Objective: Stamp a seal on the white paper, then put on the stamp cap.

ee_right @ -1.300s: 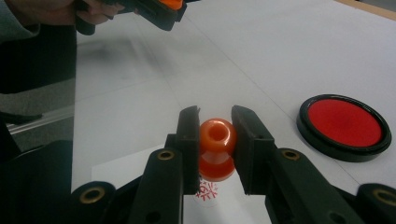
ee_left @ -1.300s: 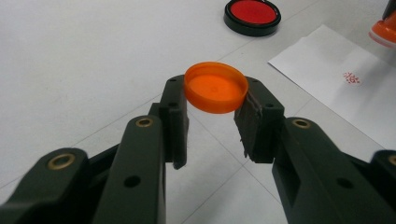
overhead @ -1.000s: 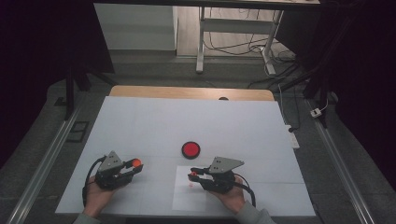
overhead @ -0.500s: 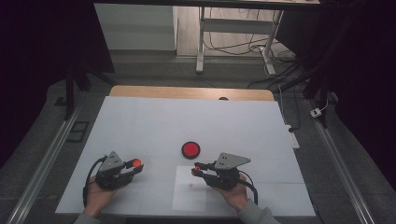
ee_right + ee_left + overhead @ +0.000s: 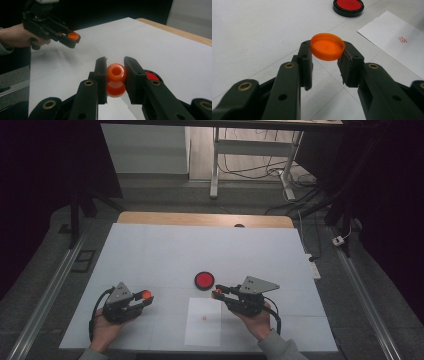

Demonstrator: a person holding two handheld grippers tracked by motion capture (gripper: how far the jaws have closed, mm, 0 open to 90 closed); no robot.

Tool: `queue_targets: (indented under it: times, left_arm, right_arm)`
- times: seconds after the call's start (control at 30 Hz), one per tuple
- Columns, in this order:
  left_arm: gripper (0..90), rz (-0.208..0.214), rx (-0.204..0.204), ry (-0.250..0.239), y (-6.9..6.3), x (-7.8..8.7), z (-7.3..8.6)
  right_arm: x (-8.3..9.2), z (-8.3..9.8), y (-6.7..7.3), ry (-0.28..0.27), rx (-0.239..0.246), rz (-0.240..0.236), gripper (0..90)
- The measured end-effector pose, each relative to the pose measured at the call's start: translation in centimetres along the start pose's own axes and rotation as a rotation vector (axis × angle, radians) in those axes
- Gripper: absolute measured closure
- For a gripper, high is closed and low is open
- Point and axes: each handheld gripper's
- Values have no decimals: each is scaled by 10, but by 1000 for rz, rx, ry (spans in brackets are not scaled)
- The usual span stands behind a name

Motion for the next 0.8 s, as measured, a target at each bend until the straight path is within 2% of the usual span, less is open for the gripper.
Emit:
queue_targets:
  times: [0.2, 0.63, 0.8]
  left_arm:
    - [645, 1, -4, 3, 0, -1, 0]
    - [645, 0, -1, -6, 0, 0, -1]
    - [645, 1, -12, -9, -3, 0, -3]
  right_arm:
    - [4, -2, -4, -9, -4, 11, 725]
    - [4, -4, -3, -14, -1, -2, 724]
    - [5, -5, -2, -16, 3, -6, 725]
Point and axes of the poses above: each handheld gripper's, and its own axes: x roughly backward along the jaws, z roughly out of its underside, y roughly to its left, and after that the axes turned 6 degrees about -x, right-handed
